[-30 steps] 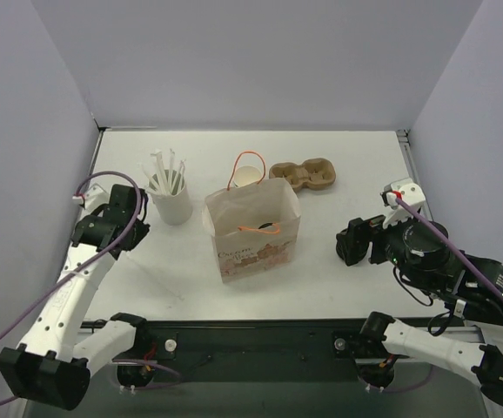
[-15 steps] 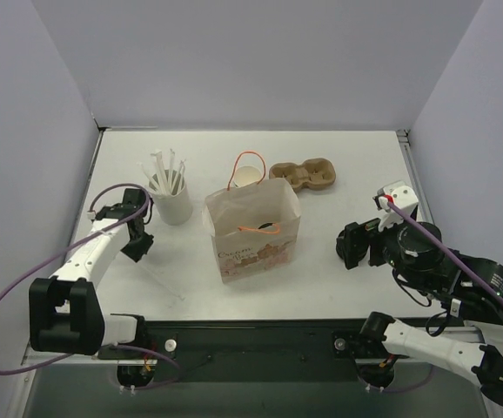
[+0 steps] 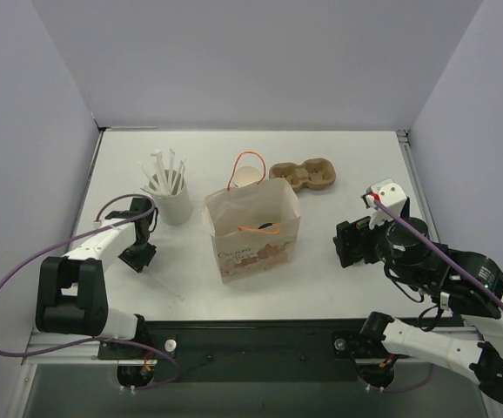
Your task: Pack the takeout coffee
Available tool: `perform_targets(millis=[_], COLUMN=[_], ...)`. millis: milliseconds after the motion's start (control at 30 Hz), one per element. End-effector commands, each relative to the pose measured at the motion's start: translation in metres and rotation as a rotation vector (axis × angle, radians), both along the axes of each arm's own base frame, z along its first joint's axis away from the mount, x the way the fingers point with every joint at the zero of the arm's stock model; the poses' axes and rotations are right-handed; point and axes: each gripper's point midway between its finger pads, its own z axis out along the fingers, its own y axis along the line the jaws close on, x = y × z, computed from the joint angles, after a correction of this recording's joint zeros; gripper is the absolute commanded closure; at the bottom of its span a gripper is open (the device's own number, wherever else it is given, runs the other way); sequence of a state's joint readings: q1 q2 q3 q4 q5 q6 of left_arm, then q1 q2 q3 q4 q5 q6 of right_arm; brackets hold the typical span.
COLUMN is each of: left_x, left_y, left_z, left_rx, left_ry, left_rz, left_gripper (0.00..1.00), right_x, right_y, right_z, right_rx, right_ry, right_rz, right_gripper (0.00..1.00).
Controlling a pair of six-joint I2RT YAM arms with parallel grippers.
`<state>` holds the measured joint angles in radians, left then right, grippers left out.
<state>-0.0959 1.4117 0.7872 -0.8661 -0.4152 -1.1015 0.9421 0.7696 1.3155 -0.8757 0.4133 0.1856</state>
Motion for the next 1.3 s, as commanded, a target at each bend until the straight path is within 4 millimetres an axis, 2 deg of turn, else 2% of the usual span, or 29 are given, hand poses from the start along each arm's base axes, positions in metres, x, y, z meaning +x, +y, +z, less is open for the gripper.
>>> perform_targets(millis=[0, 200, 300, 333, 433, 567, 600, 700, 733, 800, 833, 900, 933, 1000, 1033, 1067, 1133, 1167, 1200, 1233, 1267], left_x=[0.014, 0.007, -0.001, -0.003, -0.003, 0.003, 0.012, 0.015, 0.024, 0.026, 0.035, 0.04, 0.048, 0.055, 0.059, 0.067, 0.073, 0.08, 0.079, 0.083, 0.086], left_y=[0.002, 0.002, 0.002, 0.002, 0.002, 0.011, 0.011, 0.008, 0.006, 0.002, -0.001, -0.013, -0.021, -0.039, -0.048, -0.066, -0.088, -0.1, -0.121, -0.132, -0.146], left_z=[-0.01, -0.018, -0.022, -0.023, -0.016, 0.016, 0.03, 0.058, 0.076, 0.104, 0.127, 0.157, 0.182, 0.217, 0.234, 0.269, 0.305, 0.341, 0.356, 0.367, 0.394], left_rx=[0.01, 0.004, 0.002, 0.001, 0.003, 0.05, 0.048, 0.028, 0.019, -0.001, -0.011, -0.025, -0.046, -0.056, -0.07, -0.073, -0.082, -0.087, -0.109, -0.097, -0.108], left_ry=[-0.037, -0.032, -0.015, -0.014, -0.03, -0.072, -0.108, -0.157, -0.205, -0.261, -0.327, -0.404, -0.474, -0.57, -0.62, -0.734, -0.847, -0.963, -1.009, -1.036, -1.124], left_rz=[0.012, 0.005, 0.02, 0.027, 0.03, 0.017, 0.017, 0.007, 0.004, -0.024, -0.045, -0.149, -0.191, -0.314, -0.367, -0.463, -0.573, -0.613, -0.689, -0.752, -0.797], left_gripper=[0.6, 0.64, 0.72, 0.79, 0.88, 0.91, 0.91, 0.92, 0.92, 0.93, 0.94, 0.95, 0.95, 0.95, 0.95, 0.96, 0.96, 0.96, 0.96, 0.97, 0.98], right_x=[0.008, 0.01, 0.011, 0.01, 0.011, 0.01, 0.01, 0.011, 0.012, 0.012, 0.013, 0.014, 0.014, 0.015, 0.015, 0.015, 0.014, 0.014, 0.014, 0.014, 0.014], right_y=[-0.002, 0.001, 0.003, 0.003, 0.004, 0.004, 0.004, 0.005, 0.005, 0.005, 0.005, 0.007, 0.007, 0.009, 0.009, 0.01, 0.01, 0.01, 0.011, 0.01, 0.011], right_z=[-0.002, -0.002, -0.001, -0.002, -0.002, 0.0, 0.001, 0.005, 0.006, 0.011, 0.012, 0.016, 0.018, 0.021, 0.022, 0.023, 0.027, 0.027, 0.028, 0.03, 0.03], right_rx=[-0.044, -0.053, -0.053, -0.057, -0.051, -0.041, -0.041, -0.039, -0.044, -0.041, -0.041, -0.047, -0.044, -0.047, -0.049, -0.051, -0.047, -0.048, -0.047, -0.047, -0.05], right_ry=[-0.012, -0.011, -0.012, -0.01, -0.01, -0.014, -0.015, -0.023, -0.026, -0.037, -0.043, -0.052, -0.056, -0.062, -0.063, -0.065, -0.072, -0.074, -0.075, -0.079, -0.078], right_rz=[-0.023, -0.019, -0.016, -0.012, -0.014, -0.014, -0.01, -0.007, -0.004, -0.001, 0.001, 0.009, 0.012, 0.024, 0.027, 0.029, 0.039, 0.042, 0.049, 0.049, 0.055], right_gripper=[0.0, 0.0, 0.0, 0.0, 0.0, 0.0, 0.0, 0.0, 0.0, 0.0, 0.0, 0.0, 0.0, 0.0, 0.0, 0.0, 0.0, 0.0, 0.0, 0.0, 0.0])
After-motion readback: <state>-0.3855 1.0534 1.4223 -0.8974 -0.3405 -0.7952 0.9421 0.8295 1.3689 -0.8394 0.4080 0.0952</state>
